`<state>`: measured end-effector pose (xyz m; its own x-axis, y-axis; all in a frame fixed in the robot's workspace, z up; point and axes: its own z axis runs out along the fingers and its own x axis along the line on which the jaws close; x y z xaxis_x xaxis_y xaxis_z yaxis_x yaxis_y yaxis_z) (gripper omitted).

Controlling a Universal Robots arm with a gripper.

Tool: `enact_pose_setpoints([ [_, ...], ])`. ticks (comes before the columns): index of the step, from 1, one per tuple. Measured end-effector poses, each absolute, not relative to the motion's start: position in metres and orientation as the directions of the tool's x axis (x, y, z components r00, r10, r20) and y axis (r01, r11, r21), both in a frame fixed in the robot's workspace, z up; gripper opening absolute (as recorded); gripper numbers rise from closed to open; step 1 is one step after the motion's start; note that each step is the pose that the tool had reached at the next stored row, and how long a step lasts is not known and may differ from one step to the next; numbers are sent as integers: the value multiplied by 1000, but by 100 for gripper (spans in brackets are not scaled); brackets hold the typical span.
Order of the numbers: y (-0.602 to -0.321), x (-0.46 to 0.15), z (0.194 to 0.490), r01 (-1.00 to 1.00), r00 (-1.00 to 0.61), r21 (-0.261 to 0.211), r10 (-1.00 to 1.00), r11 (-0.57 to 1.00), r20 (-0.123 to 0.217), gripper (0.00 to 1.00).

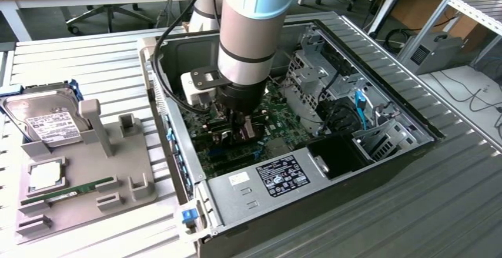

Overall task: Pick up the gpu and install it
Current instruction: 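Insert the gpu into the slot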

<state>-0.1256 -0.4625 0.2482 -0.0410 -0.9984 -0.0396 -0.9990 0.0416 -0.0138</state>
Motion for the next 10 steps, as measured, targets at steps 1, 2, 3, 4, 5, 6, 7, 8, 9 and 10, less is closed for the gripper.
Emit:
enact_pose_setpoints([
  [1,-462,-126,249,-999,-41,-14,-998,42,-40,27],
  [2,-462,-126,249,-999,-41,-14,-998,42,-40,27],
  [3,-462,-126,250,-999,-41,-14,-998,42,-40,27],
  [4,-462,-126,251,-999,-41,-14,-998,42,-40,27],
  [5,-462,-126,252,-999,-41,-14,-998,42,-40,27],
  [6,-463,-126,253,-999,-41,-13,-998,42,-39,27],
  [7,-463,-126,254,-999,-41,-14,-998,42,-39,27],
  [8,-462,-126,254,-999,-41,-14,-998,42,-39,27],
  [9,-462,-126,254,-999,-41,-14,-998,42,-40,27],
  [10,-462,-126,254,-999,-41,-14,-998,42,-40,27],
])
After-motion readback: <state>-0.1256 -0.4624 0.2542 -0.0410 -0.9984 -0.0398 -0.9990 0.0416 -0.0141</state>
